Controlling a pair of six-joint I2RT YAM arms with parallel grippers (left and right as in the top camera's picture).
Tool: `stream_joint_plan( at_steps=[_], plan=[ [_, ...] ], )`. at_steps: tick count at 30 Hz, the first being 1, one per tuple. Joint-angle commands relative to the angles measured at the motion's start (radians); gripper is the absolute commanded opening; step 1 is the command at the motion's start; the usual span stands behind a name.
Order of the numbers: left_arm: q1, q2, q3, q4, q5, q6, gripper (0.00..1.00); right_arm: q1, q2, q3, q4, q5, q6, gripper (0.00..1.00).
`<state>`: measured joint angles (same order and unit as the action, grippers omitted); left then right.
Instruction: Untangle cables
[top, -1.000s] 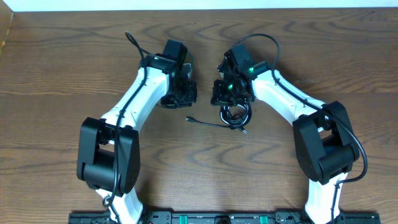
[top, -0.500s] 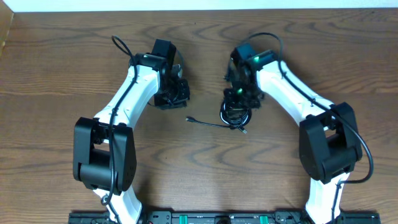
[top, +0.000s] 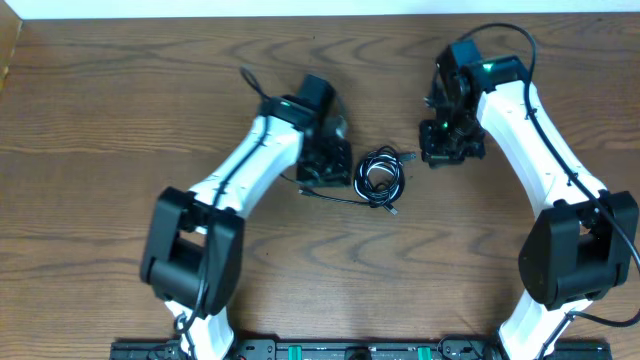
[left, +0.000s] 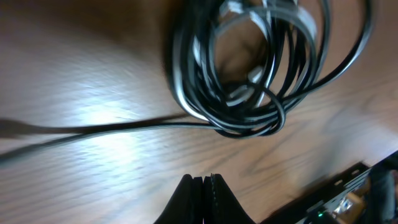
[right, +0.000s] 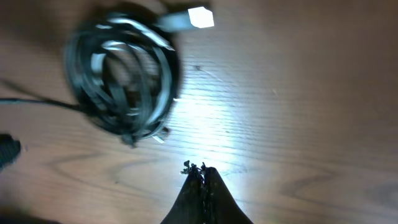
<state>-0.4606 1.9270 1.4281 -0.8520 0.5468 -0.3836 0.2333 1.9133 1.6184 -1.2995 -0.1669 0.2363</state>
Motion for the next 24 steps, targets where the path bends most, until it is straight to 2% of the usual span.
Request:
stream_joint_plan(
  at_steps=[1, 4, 8, 12, 14, 16, 20, 22, 24],
  plan=[
    [-0.061, 0.053, -0.017, -0.008, -0.070, -0.030, 0.07, -0.007, 0.009, -0.090, 0.032, -0.010, 0.055, 0.01],
    [-0.076, 0.060, -0.017, -0.014, -0.198, -0.030, 0.08, 0.014, 0.009, -0.194, 0.133, -0.113, 0.065, 0.01],
    [-0.055, 0.059, -0.017, -0.014, -0.299, -0.030, 0.08, 0.062, 0.009, -0.342, 0.352, -0.284, 0.175, 0.01],
    [0.010, 0.059, -0.017, -0.029, -0.320, -0.030, 0.07, 0.148, 0.010, -0.502, 0.713, -0.306, 0.477, 0.03],
    [0.036, 0.059, -0.017, -0.040, -0.320, -0.030, 0.07, 0.180, 0.010, -0.529, 0.847, -0.376, 0.557, 0.02],
    [0.068, 0.059, -0.017, -0.054, -0.320, -0.030, 0.08, 0.222, 0.010, -0.540, 1.010, -0.446, 0.584, 0.01],
    [0.122, 0.059, -0.017, -0.075, -0.320, -0.022, 0.07, 0.297, 0.010, -0.539, 1.309, -0.436, 0.586, 0.01],
    [0.150, 0.059, -0.017, -0.087, -0.321, -0.011, 0.07, 0.311, 0.008, -0.533, 1.352, -0.450, 0.586, 0.02],
    [0.184, 0.058, -0.017, -0.099, -0.320, -0.011, 0.08, 0.310, -0.001, -0.508, 1.311, -0.502, 0.586, 0.01]
  ],
)
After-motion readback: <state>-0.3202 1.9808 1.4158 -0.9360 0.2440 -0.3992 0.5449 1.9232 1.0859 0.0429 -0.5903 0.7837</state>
